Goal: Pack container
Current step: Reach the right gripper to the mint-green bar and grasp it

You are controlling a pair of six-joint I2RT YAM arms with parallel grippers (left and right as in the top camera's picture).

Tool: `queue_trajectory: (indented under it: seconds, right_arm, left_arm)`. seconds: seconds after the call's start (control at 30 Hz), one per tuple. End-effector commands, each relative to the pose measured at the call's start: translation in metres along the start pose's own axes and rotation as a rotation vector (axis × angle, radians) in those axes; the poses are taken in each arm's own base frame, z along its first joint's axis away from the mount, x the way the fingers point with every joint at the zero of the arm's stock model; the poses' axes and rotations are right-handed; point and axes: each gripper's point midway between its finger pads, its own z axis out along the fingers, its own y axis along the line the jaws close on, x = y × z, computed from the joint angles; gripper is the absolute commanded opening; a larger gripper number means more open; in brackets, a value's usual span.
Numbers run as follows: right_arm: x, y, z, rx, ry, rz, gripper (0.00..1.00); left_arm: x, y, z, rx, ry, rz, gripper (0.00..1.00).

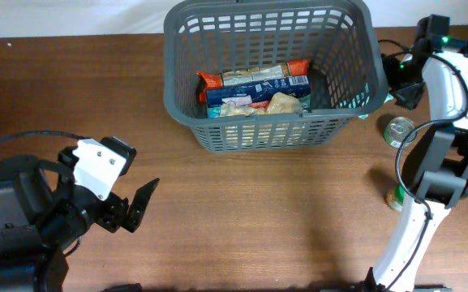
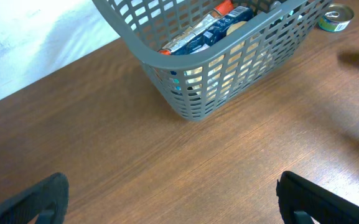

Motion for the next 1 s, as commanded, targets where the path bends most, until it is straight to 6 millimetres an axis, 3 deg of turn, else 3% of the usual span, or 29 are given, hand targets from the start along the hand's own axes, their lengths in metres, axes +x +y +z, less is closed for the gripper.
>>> queue_trajectory:
  seconds: [0.0, 0.27, 0.7, 0.97]
  right_arm:
    - [-0.002, 0.008, 0.011, 0.007, -0.008, -0.02, 0.99]
    - [0.003, 0.005, 0.035, 0.019, 0.024, -0.021, 0.99]
    - [0.007, 0.01, 0.054, 0.045, 0.023, -0.041, 0.99]
    - [0.013, 0.0, 0.069, 0.078, 0.053, -0.032, 0.88]
  left_arm:
    - [-0.004, -0.002, -0.004, 0.004, -0.018, 0.018, 0.99]
    - [-0.004, -0.001, -0.004, 0.004, -0.018, 0.018, 0.99]
    - [-0.004, -0.002, -0.004, 0.004, -0.018, 0.018, 0.99]
    - [-0.004, -0.002, -0.004, 0.004, -0.018, 0.018, 0.99]
